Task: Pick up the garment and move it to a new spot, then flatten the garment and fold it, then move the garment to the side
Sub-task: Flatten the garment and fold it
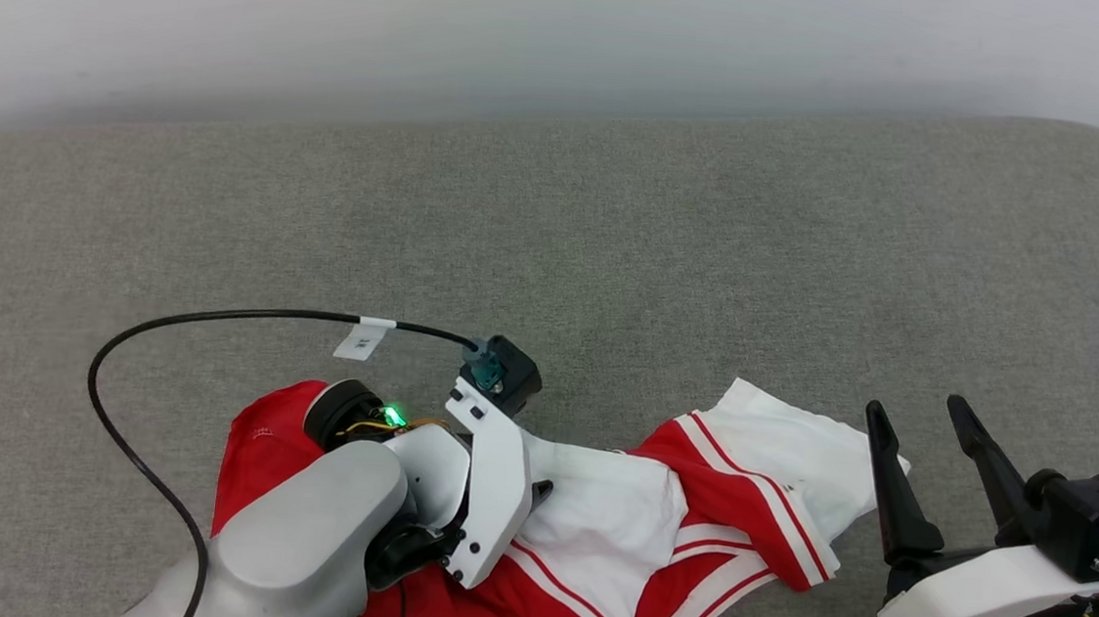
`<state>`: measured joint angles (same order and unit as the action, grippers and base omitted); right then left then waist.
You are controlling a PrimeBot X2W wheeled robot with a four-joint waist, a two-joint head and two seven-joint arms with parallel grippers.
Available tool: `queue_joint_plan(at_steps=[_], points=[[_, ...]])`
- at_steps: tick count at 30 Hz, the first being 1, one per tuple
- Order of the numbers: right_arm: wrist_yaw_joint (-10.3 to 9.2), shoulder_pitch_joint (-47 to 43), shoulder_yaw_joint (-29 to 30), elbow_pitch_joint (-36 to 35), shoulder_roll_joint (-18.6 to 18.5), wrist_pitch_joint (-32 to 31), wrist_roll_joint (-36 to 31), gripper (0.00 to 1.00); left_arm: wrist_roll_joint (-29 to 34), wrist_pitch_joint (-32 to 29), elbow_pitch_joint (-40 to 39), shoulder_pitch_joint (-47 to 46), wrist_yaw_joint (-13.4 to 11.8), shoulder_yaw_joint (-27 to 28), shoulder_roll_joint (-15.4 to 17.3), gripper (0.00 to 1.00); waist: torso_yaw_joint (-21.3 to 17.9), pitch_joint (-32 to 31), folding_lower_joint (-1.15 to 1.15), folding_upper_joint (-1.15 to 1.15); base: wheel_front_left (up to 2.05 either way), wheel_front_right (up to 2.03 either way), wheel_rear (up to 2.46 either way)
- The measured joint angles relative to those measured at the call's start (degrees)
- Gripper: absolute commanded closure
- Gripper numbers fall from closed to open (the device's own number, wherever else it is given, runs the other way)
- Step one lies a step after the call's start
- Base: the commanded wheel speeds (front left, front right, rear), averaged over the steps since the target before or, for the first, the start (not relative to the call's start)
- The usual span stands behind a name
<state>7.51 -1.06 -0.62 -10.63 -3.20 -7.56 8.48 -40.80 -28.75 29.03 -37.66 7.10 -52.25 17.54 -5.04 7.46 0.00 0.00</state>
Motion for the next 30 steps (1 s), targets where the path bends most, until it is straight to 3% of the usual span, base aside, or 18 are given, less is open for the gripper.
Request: queue_joint_plan(at_steps=[2,3,4,5,9,13,20,25,30], points=[[0.00,0.28,0.08,0.45,0.01,0.27,0.12,0.00,-0.52,-0.73,-0.05,-0.79,0.22,-1.33,0.03,0.00,-0.23,0.32,0.00,0.00,0.00,0.00,0.00],[0.00,0.47,0.09,0.69,0.01,0.49,0.22,0.00,-0.90,-0.86,-0.19,-1.23,0.23,-2.02,0.09,0.51,-0.33,0.43,0.00,0.00,0.00,0.00,0.00],[0.00,0.58,0.07,0.89,0.01,0.52,0.25,0.00,-1.15,-0.71,-0.47,-1.59,0.24,-2.69,0.16,0.92,-0.40,0.51,0.00,0.00,0.00,0.00,0.00],[0.00,0.64,0.07,1.08,0.01,0.56,0.34,0.00,-1.42,-0.59,-0.85,-1.91,0.26,-3.34,0.25,1.00,-0.46,0.57,0.00,0.00,0.00,0.00,0.00],[0.00,0.86,0.27,1.64,0.03,0.80,0.57,0.00,-2.31,2.99,-2.01,-3.38,0.32,-3.97,1.16,1.00,-0.41,0.42,0.00,0.00,0.00,0.00,0.00],[0.00,0.80,1.09,1.91,0.05,0.82,0.80,0.00,-1.57,10.60,-2.74,-4.95,-0.83,-0.63,2.27,1.00,0.21,0.02,0.00,0.00,0.00,0.00,0.00],[-0.01,0.10,2.58,1.74,0.11,0.51,0.99,0.00,-3.78,20.24,-3.37,-2.29,-8.18,8.18,7.57,1.00,2.21,-0.99,0.00,0.00,0.00,0.00,0.00],[0.00,-0.12,3.01,1.30,0.12,0.13,0.99,0.00,-8.14,24.53,-2.69,4.89,-13.12,14.71,12.70,1.00,3.56,-1.14,0.00,0.00,0.00,0.00,0.00],[0.00,-0.16,3.61,1.01,0.12,-0.07,1.05,0.00,-12.85,27.81,-3.09,14.41,-16.68,19.49,15.17,1.00,4.41,-0.82,0.00,0.00,0.00,0.00,0.00]])
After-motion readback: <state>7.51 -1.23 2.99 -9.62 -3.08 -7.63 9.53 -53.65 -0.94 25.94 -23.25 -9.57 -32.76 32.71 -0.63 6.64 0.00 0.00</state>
